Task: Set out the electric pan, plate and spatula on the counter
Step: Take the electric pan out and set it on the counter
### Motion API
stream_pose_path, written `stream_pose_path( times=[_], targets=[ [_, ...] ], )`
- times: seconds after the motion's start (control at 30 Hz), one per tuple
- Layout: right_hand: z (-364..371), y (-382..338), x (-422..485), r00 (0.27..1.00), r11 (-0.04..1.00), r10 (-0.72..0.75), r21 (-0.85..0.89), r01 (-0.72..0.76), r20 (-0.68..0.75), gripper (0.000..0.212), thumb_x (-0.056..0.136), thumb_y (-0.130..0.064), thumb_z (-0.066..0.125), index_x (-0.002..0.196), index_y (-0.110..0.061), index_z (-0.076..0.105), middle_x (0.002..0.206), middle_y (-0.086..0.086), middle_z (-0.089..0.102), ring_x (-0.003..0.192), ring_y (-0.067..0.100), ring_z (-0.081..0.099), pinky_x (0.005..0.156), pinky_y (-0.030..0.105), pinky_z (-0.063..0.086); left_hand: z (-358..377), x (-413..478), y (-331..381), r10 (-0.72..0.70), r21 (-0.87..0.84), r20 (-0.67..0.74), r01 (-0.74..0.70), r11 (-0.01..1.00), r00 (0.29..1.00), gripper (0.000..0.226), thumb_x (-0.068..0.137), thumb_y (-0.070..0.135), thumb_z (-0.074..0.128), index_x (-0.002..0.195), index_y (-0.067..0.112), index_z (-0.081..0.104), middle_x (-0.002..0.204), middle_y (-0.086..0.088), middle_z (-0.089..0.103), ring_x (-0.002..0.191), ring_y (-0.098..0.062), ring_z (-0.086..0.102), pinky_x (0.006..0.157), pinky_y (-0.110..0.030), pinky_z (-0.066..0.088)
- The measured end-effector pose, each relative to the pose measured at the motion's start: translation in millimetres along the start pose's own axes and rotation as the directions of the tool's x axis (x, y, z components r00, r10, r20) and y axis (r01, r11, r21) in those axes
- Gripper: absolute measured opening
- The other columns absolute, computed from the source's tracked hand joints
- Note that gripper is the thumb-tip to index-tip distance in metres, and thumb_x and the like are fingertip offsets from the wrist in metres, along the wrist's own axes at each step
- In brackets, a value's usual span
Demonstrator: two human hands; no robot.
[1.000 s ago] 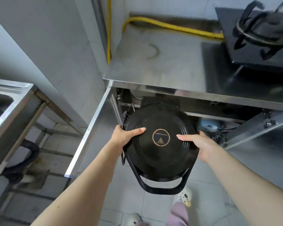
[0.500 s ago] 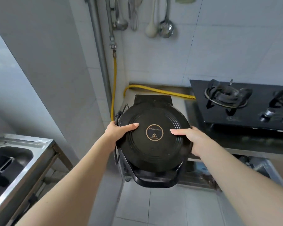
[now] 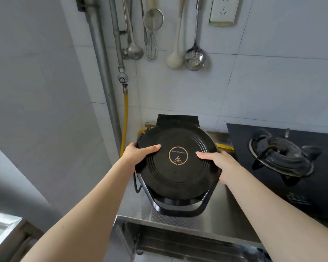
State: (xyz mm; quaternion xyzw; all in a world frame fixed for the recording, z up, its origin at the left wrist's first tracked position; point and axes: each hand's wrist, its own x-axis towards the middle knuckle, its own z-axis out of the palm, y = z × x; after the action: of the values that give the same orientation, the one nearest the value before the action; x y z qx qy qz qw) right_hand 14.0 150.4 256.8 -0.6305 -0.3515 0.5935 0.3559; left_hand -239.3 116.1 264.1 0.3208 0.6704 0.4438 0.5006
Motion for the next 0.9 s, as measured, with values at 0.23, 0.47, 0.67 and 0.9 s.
stream_pose_path(
  times=[0.23,0.47,0.67,0.9],
  targets=[
    [10.7,-15.8,87.0,0.999,0.999,0.042,0.016,-0.042,0.021,0.098,0.053,-0.019,0.093,0.138,-0.015,0.044,0.128,0.013,0.06,0.11,0.039,0.06,0.095,0.055,0.049,22.5,85.7,5.9,-0.052,0.011,-0.038,0.053,0.999,0.998,0.102,0.043,0.047,0.091,0.129,0.014,0.048,0.116,-0.006,0.062,0.095,-0.027,0.065,0.082,-0.044,0.057],
    [14.9,-3.5,133.6,0.99,0.989,0.144,0.027,-0.144,-0.003,0.094,0.051,-0.018,0.093,0.134,-0.013,0.049,0.125,0.015,0.062,0.109,0.038,0.061,0.096,0.054,0.049,34.0,137.7,-8.7,-0.155,0.057,-0.01,0.155,0.986,0.988,0.098,0.049,0.045,0.09,0.131,0.014,0.046,0.122,-0.008,0.06,0.104,-0.03,0.061,0.09,-0.048,0.054],
    [3.6,5.3,158.4,0.978,0.979,0.204,0.015,-0.203,-0.054,0.096,0.053,-0.02,0.092,0.137,-0.016,0.046,0.132,0.013,0.057,0.116,0.038,0.056,0.099,0.052,0.047,52.5,165.7,-12.9,-0.201,0.101,0.057,0.195,0.976,0.978,0.098,0.052,0.044,0.089,0.134,0.015,0.043,0.115,-0.004,0.057,0.087,-0.022,0.058,0.067,-0.034,0.053],
    [-4.6,15.1,170.1,0.964,0.968,0.252,0.003,-0.253,-0.089,0.103,0.049,-0.023,0.094,0.139,-0.018,0.045,0.134,0.012,0.057,0.119,0.037,0.055,0.103,0.052,0.044,65.3,184.8,-27.7,-0.261,0.137,0.095,0.247,0.959,0.961,0.095,0.052,0.041,0.09,0.132,0.015,0.047,0.085,0.007,0.053,0.069,-0.009,0.053,0.056,-0.025,0.048]
  ],
)
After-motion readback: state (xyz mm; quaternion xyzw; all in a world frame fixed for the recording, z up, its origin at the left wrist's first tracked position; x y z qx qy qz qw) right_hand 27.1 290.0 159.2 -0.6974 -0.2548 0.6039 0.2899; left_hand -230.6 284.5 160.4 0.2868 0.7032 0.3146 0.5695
